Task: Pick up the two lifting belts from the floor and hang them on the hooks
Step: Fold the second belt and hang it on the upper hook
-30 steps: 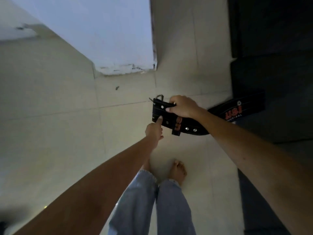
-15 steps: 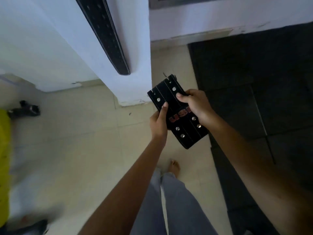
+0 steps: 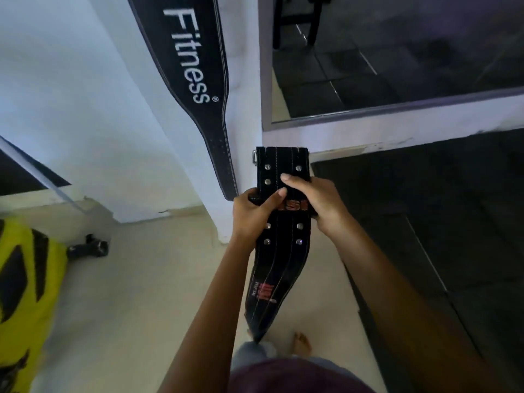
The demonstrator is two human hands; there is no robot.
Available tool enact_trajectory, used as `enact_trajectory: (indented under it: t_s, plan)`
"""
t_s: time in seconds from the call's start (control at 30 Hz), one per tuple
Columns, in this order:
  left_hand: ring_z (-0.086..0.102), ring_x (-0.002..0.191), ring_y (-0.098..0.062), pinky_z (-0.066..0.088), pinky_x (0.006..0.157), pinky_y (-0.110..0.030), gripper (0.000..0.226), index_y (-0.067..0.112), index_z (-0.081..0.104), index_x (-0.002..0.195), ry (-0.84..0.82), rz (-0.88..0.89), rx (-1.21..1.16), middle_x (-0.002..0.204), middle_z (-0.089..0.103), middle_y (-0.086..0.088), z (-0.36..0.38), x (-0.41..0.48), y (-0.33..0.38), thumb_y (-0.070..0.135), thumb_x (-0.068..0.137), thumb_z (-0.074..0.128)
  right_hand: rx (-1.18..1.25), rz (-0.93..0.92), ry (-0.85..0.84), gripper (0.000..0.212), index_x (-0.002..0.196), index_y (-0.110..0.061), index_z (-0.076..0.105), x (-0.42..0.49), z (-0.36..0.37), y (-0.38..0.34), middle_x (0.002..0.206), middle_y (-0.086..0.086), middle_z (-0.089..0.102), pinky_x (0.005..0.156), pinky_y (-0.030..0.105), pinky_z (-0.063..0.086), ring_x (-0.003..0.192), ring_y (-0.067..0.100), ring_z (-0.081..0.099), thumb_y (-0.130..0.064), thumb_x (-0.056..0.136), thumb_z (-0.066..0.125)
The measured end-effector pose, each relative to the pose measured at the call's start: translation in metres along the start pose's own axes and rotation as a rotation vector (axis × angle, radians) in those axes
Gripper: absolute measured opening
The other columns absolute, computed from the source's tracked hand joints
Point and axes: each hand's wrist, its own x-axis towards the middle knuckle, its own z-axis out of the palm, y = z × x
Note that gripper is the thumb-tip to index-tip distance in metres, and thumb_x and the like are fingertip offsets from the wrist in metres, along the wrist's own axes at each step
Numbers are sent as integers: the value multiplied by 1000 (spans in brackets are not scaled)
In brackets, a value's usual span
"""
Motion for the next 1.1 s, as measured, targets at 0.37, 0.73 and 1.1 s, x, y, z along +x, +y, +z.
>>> enact_trajectory:
  t_s: [0.37,0.73,1.1]
  plan:
    - [75,76,-21,60,72,-35,28,5,73,86,92,239,-2,80,77,-9,-1,2,72,32,80,78,122,-143,-304,34,114,-12,71,-31,-3,-33,111,12,75,97,43,53,104,26,71,-22,82,74]
    - [76,81,-23,60,75,-36,29,3,74,92,164,254,-80,86,78,-10,-14,-5,85,31,81,77,-26,-304,-393,44,116,-9,68,-34,-1,-45,112,13,74,95,44,54,106,28,70,-10,73,80]
    - [76,83,-22,61,78,-37,32,4,74,96,209,272,-94,90,78,-11,-11,-19,87,32,82,76,-52,-300,-385,37,111,-1,67,-5,16,-133,108,17,73,84,43,58,102,33,70,-21,81,74]
